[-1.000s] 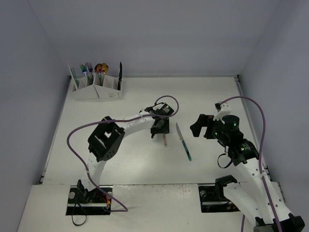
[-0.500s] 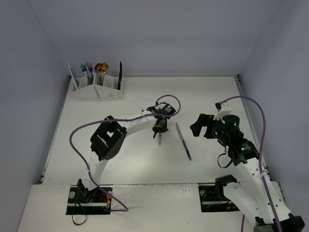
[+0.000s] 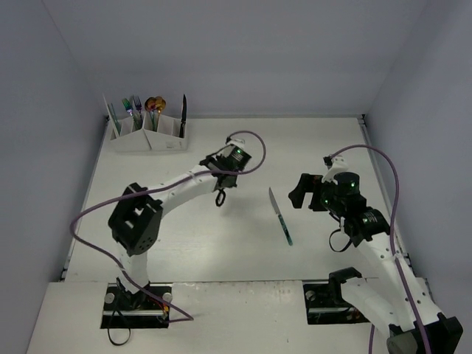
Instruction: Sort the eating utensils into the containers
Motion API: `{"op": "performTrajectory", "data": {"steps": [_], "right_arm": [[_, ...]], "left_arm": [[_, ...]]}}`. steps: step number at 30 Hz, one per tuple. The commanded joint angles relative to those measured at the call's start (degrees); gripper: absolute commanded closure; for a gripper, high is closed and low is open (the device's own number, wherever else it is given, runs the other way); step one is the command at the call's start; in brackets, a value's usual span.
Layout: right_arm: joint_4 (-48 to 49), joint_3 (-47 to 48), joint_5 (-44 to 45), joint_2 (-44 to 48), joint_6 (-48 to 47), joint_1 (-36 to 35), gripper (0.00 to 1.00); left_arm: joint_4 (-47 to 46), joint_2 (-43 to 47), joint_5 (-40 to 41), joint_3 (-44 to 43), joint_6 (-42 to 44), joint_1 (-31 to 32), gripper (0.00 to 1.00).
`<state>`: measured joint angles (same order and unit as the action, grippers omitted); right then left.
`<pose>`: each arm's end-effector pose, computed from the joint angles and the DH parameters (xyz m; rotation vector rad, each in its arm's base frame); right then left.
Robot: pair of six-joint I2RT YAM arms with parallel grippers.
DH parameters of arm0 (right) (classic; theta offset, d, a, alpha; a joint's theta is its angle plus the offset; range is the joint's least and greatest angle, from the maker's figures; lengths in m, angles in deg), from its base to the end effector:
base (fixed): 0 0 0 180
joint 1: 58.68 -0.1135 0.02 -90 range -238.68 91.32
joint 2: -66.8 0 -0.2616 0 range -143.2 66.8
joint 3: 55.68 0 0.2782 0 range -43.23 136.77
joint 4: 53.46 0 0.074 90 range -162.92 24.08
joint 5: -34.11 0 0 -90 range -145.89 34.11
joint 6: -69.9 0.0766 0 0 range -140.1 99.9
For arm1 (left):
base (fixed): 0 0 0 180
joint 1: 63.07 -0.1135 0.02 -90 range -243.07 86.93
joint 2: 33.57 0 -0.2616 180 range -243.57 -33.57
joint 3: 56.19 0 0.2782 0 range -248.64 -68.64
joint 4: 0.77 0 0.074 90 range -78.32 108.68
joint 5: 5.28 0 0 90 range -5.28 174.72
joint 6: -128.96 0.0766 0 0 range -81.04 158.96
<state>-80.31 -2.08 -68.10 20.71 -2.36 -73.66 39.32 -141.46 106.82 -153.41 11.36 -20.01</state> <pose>0.2420 0.0815 0.2890 -0.1003 1.9418 0.5861 0.3598 -0.2967 0.1987 0.1552 2.3689 -0.1109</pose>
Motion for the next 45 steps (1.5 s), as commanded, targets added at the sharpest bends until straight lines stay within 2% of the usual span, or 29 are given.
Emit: {"op": "performTrajectory", "data": {"steps": [1, 7, 12, 23, 32, 34, 41, 45], "right_arm": [[2.41, 2.32, 0.40, -2.47, -1.24, 0.25, 0.00], [2.62, 4.26, 0.46, -5.16, -1.97, 0.22, 0.00], [2.76, 5.55, -0.13, -7.52, -1.92, 0.22, 0.00], [3.27, 4.92, -2.23, -11.66, -1.94, 0.22, 0.00], [4.11, 3.27, -1.72, -13.80, -2.17, 0.22, 0.00], [4.27, 2.78, -1.37, -14.08, -2.18, 0.22, 0.00], [4.70, 1.43, -0.67, -16.77, -1.67, 0.23, 0.00], [4.73, 1.17, -0.74, -17.15, -1.79, 0.12, 0.00]], "left_arm": [[-18.81, 10.60, 1.48, 2.54, 13.80, -8.51, 1.00], [-34.47, 8.80, -2.72, 0.19, 23.63, -18.46, 1.00], [-39.00, 0.85, -5.57, -8.77, 28.85, -23.05, 1.00], [-48.80, -16.16, -8.65, -20.60, 28.81, -29.24, 1.00], [-51.56, -19.36, -9.95, -19.07, 28.22, -31.20, 0.98], [-51.62, -18.82, -10.43, -17.69, 28.22, -31.20, 0.94], [-51.55, -15.26, -11.07, -12.31, 24.98, -31.12, 0.68], [-51.54, -11.93, -11.36, -10.06, 24.18, -31.02, 0.59]]}}
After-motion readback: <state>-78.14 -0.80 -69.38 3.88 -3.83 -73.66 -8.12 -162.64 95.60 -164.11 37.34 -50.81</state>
